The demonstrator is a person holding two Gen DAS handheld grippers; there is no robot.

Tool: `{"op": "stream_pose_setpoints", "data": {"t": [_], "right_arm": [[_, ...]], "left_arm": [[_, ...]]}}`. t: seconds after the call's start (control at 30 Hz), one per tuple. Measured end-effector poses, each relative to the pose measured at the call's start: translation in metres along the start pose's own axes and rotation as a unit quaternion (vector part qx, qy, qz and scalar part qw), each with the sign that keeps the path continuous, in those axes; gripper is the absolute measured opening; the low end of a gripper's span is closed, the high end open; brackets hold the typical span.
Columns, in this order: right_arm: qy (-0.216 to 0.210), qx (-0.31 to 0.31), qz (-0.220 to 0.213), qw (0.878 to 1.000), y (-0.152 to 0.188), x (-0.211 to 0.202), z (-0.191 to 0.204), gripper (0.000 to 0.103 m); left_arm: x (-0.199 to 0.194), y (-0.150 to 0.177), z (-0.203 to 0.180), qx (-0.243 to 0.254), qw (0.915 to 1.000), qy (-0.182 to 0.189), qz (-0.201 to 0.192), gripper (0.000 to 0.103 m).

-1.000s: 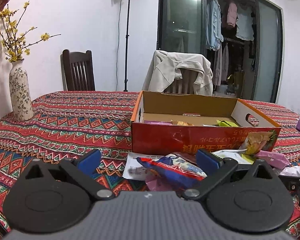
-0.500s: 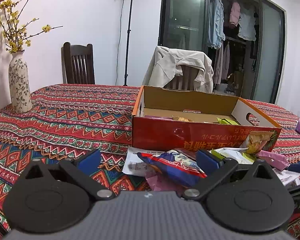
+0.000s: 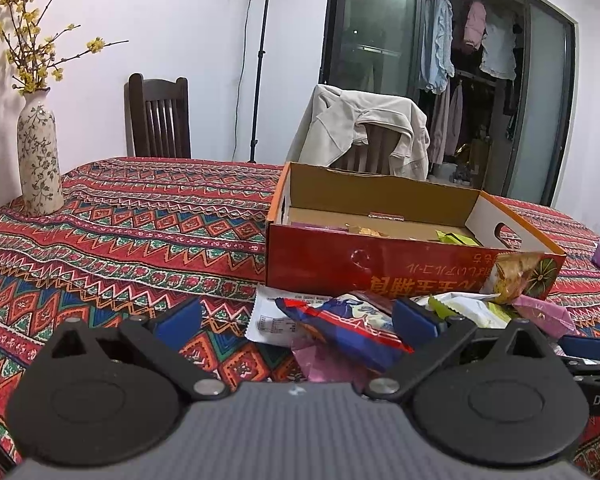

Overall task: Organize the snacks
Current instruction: 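Grasp the blue-and-red bag with the left gripper while the right gripper grasps a white packet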

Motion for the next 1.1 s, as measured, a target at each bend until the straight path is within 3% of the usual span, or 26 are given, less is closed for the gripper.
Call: {"op": "stream_pose_setpoints", "data": {"t": [0.37,0.57,0.7,0.83,0.87,1.0,1.1], "right_arm": [[-0.014,0.023,-0.030,0.999,-0.004,-0.013,-0.007,0.049],[-0.021,0.029,-0.036,0.999,-0.004,-0.015,-0.008,0.048],[-0.024,0.032,-0.034,0.999,-0.002,-0.014,-0.008,0.048],[-0.029,0.036,-0.035,0.998,-0.002,-0.014,-0.008,0.048],[-0.030,0.036,-0.035,0.998,-0.001,-0.014,-0.008,0.048],[-0.034,0.035,-0.036,0.998,-0.001,-0.015,-0.006,0.048],[-0.037,0.036,-0.038,0.998,-0.002,-0.016,-0.006,0.048]], "left_arm": [[-0.004,0.003,-0.016,0.008,0.9995,0.002,0.031,0.103],[-0.001,0.012,-0.050,0.054,0.9963,0.017,0.064,0.103],[0.009,0.016,-0.064,0.086,0.9935,-0.005,0.075,0.103],[0.017,0.022,-0.065,0.080,0.9934,-0.008,0.082,0.103],[0.017,0.024,-0.065,0.080,0.9934,-0.006,0.082,0.100],[0.006,0.029,-0.058,0.070,0.9929,0.033,0.090,0.060],[-0.003,0.029,-0.045,0.060,0.9937,0.036,0.087,0.049]]}}
Point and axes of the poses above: each gripper's, at about its wrist camera, not at the fingertips, and x roughly the way its jaws point, z to its left, y to its underside, the point moved 10 cm from there along x, roughly the way its jaws point, and after that the axes turned 3 degrees about -x, right-handed, at the moved point
